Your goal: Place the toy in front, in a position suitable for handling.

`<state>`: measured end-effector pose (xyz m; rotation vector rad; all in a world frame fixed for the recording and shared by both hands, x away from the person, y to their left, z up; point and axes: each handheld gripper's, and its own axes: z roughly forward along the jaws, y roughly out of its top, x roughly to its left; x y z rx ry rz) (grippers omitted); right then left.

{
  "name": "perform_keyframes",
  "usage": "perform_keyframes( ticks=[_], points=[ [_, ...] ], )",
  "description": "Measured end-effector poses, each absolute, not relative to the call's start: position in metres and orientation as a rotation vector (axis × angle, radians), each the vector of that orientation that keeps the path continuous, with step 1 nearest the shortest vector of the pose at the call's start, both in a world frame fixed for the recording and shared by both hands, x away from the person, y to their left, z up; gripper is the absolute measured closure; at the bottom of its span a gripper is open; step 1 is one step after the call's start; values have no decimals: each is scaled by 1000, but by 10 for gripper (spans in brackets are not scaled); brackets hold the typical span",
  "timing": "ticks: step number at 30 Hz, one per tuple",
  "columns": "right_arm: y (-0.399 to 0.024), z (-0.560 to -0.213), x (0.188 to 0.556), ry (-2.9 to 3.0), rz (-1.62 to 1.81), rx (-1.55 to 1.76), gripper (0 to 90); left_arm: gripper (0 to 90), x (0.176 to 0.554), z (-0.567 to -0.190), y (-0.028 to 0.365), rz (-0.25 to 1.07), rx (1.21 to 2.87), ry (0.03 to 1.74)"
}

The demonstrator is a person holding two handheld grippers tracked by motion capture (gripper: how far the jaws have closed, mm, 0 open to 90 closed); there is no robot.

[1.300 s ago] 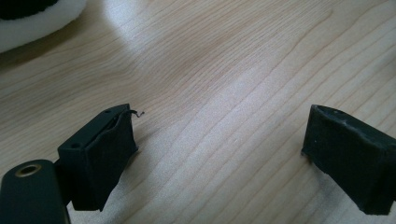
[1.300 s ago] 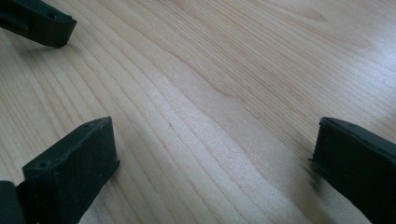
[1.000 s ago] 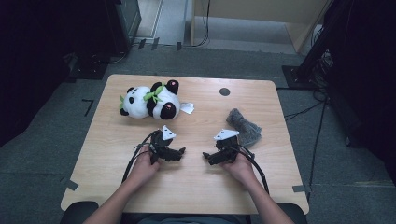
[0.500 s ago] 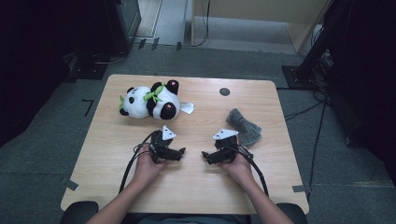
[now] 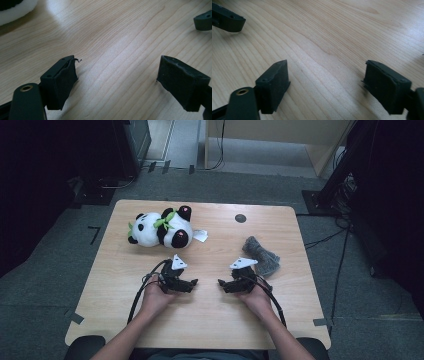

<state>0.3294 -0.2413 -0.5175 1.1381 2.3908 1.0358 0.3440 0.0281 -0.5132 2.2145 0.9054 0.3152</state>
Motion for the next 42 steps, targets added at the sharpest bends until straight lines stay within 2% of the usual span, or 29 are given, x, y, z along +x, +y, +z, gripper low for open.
perform_keyframes(
  ticks=[6, 9, 21, 27, 33, 42],
  points=[
    [-246, -509, 330, 2360, 1062, 1157, 221, 169, 348, -502, 37, 278, 2176, 913],
    [-249, -504, 331, 2355, 1067, 1164, 244, 251, 349, -497, 43, 250, 2150, 911],
    [-260, -487, 329, 2322, 1115, 1171, 290, 252, 356, -477, 65, 247, 2161, 913],
    [-263, -480, 330, 2342, 1102, 1175, 316, 266, 361, -468, 75, 261, 2155, 907],
    [-270, -476, 331, 2328, 1102, 1202, 338, 294, 369, -461, 90, 201, 2095, 931],
    [-281, -472, 332, 2304, 1107, 1220, 359, 322, 375, -452, 98, 221, 2124, 935]
  ],
)
